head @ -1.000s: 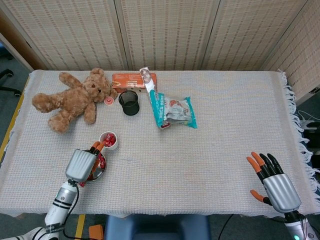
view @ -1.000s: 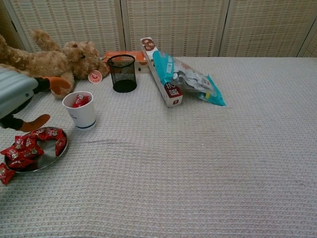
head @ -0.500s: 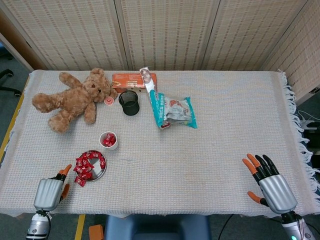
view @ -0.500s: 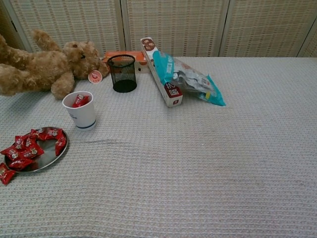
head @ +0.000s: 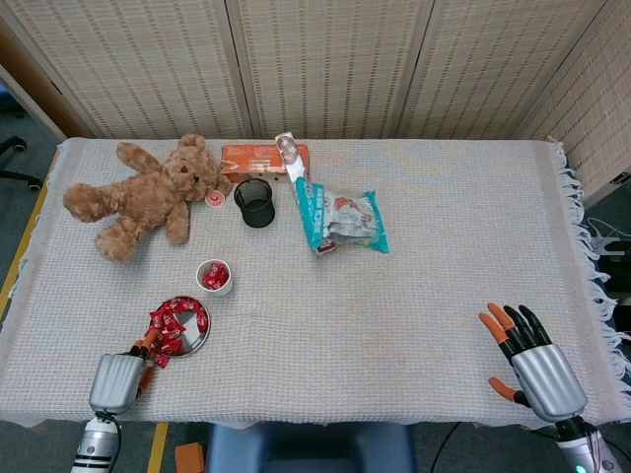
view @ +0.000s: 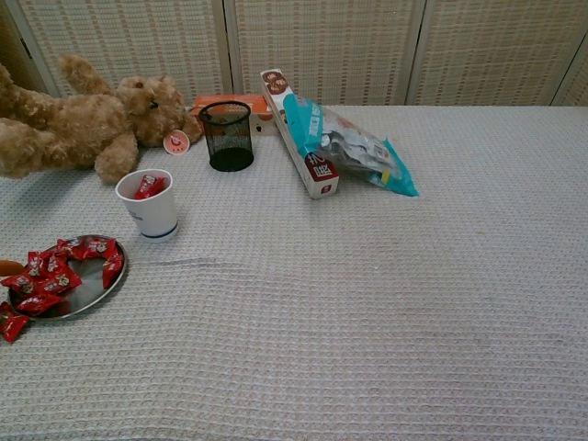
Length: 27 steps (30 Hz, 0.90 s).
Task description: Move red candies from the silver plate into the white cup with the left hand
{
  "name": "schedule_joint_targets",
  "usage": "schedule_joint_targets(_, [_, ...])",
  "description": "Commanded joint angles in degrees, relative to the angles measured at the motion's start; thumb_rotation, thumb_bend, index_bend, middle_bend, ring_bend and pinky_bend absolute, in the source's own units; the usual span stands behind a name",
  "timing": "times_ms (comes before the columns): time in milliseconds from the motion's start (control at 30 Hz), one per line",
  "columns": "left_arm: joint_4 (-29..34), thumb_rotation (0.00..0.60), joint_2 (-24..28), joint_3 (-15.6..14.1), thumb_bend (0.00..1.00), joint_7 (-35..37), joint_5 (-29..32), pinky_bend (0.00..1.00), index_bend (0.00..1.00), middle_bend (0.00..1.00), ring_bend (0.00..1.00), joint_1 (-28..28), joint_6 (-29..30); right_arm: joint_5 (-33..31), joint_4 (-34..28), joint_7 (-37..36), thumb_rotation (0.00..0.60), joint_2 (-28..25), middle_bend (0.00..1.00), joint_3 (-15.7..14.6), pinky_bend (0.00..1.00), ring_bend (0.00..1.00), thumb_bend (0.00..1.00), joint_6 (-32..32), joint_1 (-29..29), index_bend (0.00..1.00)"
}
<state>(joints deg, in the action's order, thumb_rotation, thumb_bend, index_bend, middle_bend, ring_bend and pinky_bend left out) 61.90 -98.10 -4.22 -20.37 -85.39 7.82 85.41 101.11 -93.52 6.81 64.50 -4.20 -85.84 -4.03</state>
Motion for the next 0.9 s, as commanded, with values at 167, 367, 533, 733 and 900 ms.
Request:
schedule_joint_targets(167, [1.1,0.600,-0.3,0.3,0.39,-1.1,-1.6,1.00,0.15,0.38,0.75,0.3,0.1,-0.2,0.0,-0.1,0.600,0.0,0.00,0.1,0.00,0.00,0.07,-0.1,0.0,0.00])
schedule_joint_targets(367, [2.4,0.600,0.1,0.2,0.39,-2.0,-2.1,1.00,0.15,0.37,0.75,0.2,-0.9,-0.2,0.0,0.0,0.600,0.0,0.00,0.1,0.00,0.00,0.07,-0.1,0.0,0.00])
schedule_joint_targets(533, [3.2,0.600,0.5,0.1,0.39,-2.9,-2.6,1.00,0.16,0.37,0.75,-0.1,-1.1,-0.2,0.0,0.0,0.600,0.0,0.00,0.1,0.00,0.00,0.07,-0.1,0.0,0.00])
schedule_joint_targets(733, [4.1,0.600,1.1,-0.4,0.39,-3.3,-3.7,1.00,0.20,0.37,0.75,-0.9,0.0,-0.2,0.0,0.0,0.600,0.0,0.00,0.1,0.00,0.00,0.07,0.0,0.0,0.00])
schedule_joint_targets(900, [4.2,0.600,1.4,-1.4,0.39,-3.6,-5.2,1.00,0.25,0.37,0.75,-1.7,0.9,-0.2,-0.1,0.0,0.600,0.0,0.00,0.0,0.00,0.00,0.07,-0.1,0.0,0.00])
